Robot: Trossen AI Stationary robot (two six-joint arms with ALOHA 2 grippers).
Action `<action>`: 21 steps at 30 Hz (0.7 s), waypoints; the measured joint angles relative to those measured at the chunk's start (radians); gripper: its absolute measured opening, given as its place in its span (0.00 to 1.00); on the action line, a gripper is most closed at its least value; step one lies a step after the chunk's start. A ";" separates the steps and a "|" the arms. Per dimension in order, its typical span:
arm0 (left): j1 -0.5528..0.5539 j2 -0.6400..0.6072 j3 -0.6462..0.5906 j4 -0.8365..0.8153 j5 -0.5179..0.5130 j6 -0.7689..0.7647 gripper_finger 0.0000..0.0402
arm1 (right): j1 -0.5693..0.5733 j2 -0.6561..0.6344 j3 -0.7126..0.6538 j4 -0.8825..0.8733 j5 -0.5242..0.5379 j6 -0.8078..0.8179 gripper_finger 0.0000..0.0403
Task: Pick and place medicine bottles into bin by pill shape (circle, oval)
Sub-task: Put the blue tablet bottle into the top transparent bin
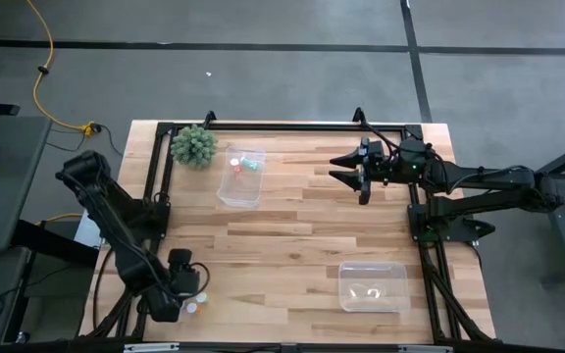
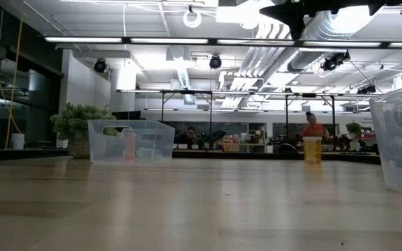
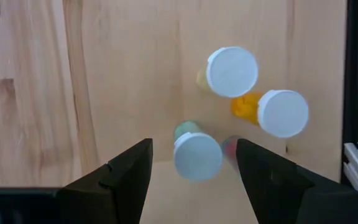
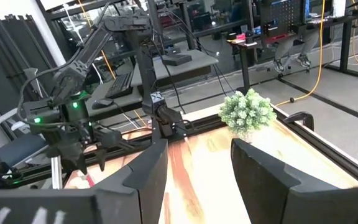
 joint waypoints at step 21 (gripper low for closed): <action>0.000 0.042 0.000 -0.004 0.023 0.015 0.42 | 0.000 0.000 0.000 -0.001 0.000 0.021 0.42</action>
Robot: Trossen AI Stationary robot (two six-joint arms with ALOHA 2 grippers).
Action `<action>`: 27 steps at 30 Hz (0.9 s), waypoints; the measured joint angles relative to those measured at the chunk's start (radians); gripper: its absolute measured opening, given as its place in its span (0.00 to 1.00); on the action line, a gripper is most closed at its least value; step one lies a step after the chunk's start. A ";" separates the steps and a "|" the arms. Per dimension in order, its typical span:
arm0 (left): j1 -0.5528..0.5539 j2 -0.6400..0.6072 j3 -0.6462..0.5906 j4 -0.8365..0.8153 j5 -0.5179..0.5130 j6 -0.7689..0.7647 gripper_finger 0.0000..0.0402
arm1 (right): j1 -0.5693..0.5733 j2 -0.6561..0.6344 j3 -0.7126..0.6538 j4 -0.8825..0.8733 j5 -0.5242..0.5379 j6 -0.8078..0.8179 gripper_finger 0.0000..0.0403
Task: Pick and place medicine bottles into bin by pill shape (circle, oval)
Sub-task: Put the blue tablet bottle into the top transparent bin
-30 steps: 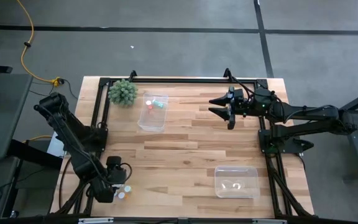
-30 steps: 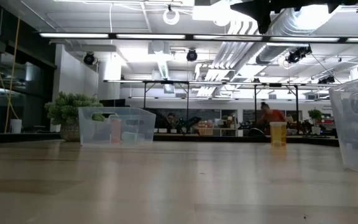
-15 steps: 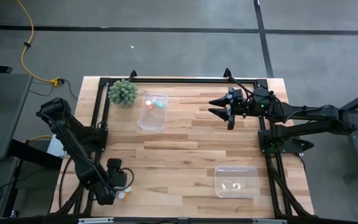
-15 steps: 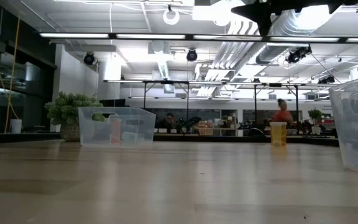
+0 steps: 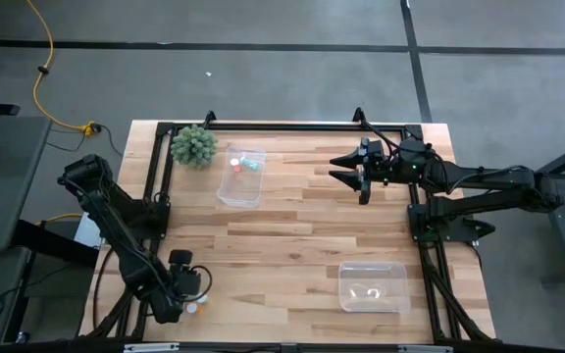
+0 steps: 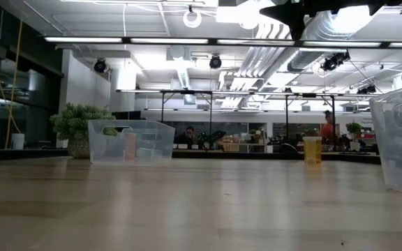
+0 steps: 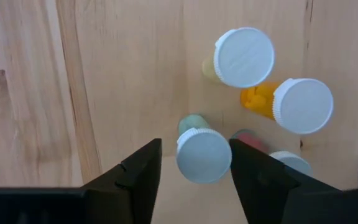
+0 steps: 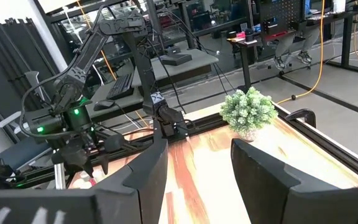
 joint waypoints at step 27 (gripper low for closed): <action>0.084 -0.427 0.000 -0.213 -0.171 -0.043 0.28 | 0.000 0.000 0.000 -0.006 0.049 0.000 0.42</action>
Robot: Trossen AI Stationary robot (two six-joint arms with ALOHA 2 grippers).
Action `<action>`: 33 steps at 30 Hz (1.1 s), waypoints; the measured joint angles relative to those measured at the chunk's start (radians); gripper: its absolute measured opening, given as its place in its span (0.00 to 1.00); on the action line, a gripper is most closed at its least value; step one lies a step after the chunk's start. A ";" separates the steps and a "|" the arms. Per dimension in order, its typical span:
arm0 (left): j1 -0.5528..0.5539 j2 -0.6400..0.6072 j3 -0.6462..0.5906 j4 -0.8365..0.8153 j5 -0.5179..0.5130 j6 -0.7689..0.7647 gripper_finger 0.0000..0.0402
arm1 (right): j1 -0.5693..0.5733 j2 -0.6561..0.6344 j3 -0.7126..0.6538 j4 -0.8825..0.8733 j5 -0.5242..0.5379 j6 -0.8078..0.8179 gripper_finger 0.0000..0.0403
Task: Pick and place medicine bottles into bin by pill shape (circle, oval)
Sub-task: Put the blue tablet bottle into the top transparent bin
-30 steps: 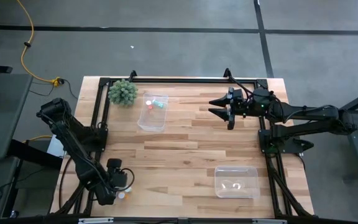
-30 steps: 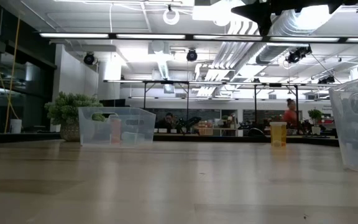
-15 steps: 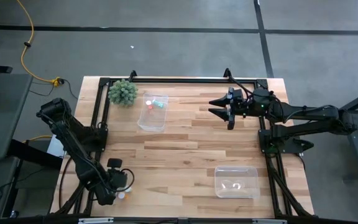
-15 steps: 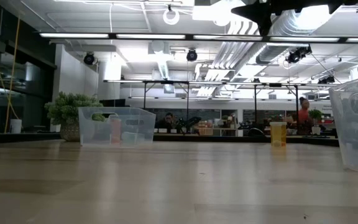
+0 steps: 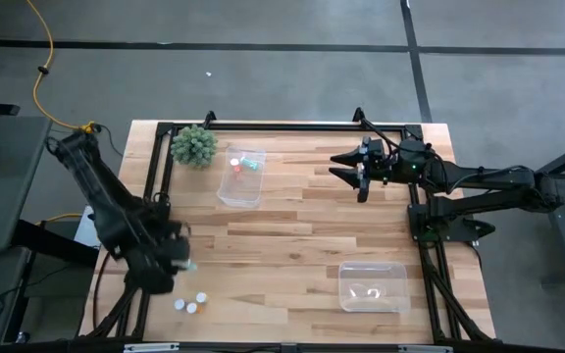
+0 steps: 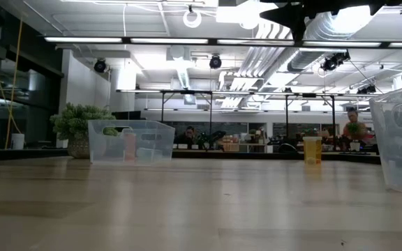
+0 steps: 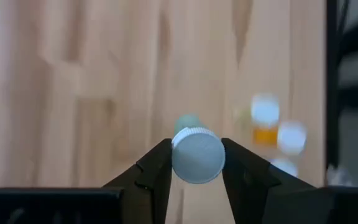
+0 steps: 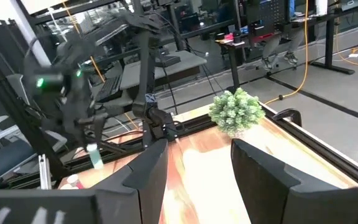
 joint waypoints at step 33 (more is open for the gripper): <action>0.927 0.032 0.000 1.237 0.234 0.807 0.28 | 0.072 0.000 0.000 0.062 -0.087 -0.105 0.42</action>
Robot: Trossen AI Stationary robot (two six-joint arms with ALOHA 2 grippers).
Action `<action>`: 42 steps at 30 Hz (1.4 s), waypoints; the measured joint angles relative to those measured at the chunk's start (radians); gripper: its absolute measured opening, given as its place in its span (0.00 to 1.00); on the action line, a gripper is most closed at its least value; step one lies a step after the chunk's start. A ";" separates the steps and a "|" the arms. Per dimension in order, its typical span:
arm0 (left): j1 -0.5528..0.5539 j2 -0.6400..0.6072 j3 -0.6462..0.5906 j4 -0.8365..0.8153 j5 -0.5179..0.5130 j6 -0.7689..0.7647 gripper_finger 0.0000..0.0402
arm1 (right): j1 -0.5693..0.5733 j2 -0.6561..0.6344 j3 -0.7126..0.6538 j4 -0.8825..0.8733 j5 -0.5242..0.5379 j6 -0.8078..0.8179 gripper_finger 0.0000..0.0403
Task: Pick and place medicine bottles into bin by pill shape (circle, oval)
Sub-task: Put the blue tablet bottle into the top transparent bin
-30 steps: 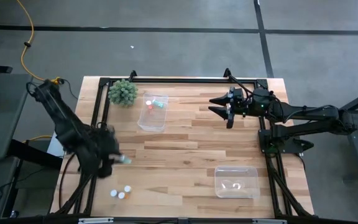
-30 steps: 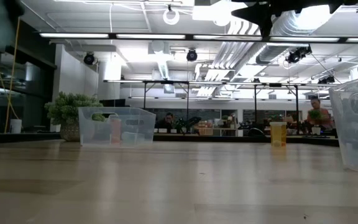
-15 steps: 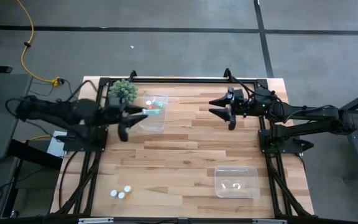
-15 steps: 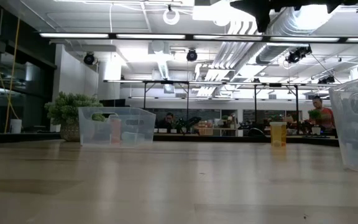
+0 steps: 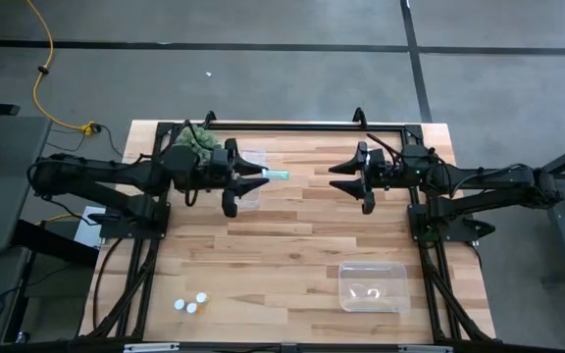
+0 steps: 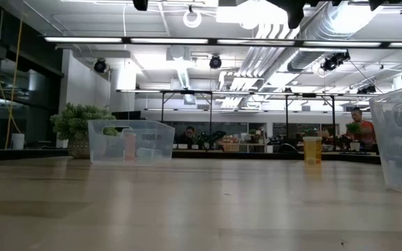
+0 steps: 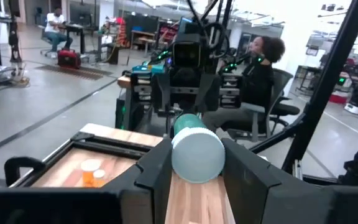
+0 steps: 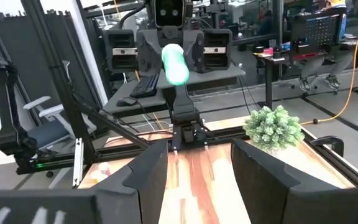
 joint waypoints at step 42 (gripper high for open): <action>0.416 0.397 0.126 -1.046 -0.003 0.195 0.28 | 0.000 0.000 0.000 0.029 0.105 -0.045 0.42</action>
